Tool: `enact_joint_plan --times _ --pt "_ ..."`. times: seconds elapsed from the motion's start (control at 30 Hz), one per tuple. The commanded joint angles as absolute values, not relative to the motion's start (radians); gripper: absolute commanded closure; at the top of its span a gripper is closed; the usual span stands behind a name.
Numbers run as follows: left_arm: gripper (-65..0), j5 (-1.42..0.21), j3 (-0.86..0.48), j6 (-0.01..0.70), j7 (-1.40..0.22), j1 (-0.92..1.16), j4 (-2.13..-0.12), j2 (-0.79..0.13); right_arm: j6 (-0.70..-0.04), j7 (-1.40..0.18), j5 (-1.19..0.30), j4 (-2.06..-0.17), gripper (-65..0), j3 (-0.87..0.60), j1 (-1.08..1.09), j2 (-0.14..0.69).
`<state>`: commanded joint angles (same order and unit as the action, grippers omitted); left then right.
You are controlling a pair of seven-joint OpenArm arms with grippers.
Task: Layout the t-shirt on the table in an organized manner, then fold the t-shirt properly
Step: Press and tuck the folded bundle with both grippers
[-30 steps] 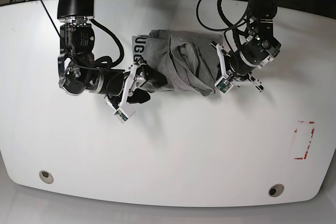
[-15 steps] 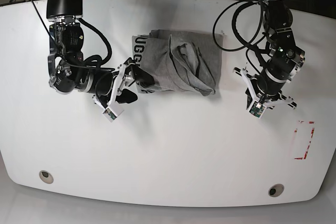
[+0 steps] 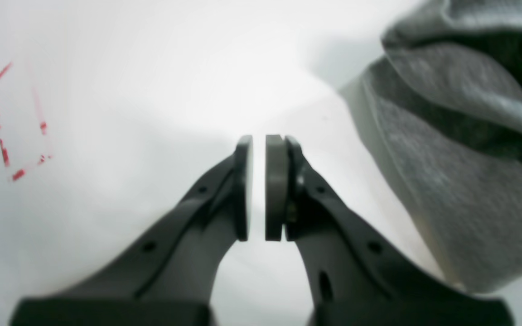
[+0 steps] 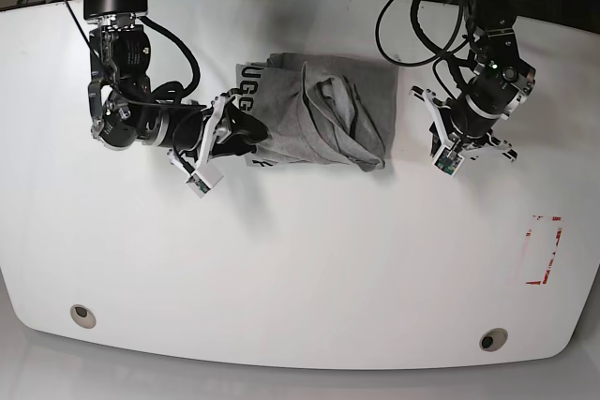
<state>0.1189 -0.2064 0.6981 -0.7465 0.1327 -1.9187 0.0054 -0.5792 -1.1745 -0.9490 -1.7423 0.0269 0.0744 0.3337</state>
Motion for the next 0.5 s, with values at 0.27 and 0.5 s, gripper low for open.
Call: enact_joint_plan --times 0.27,0.5 --pt "-3.4 0.119 -0.179 0.698 -0.745 0.162 -1.91 0.013 -0.579 -1.175 -0.949 -1.744 -6.8 0.058 0.079 0.326" --pt "-3.4 0.119 -0.125 0.698 -0.745 0.179 -1.882 0.008 -0.579 -1.175 -0.949 -1.791 -6.8 0.09 0.079 0.326"
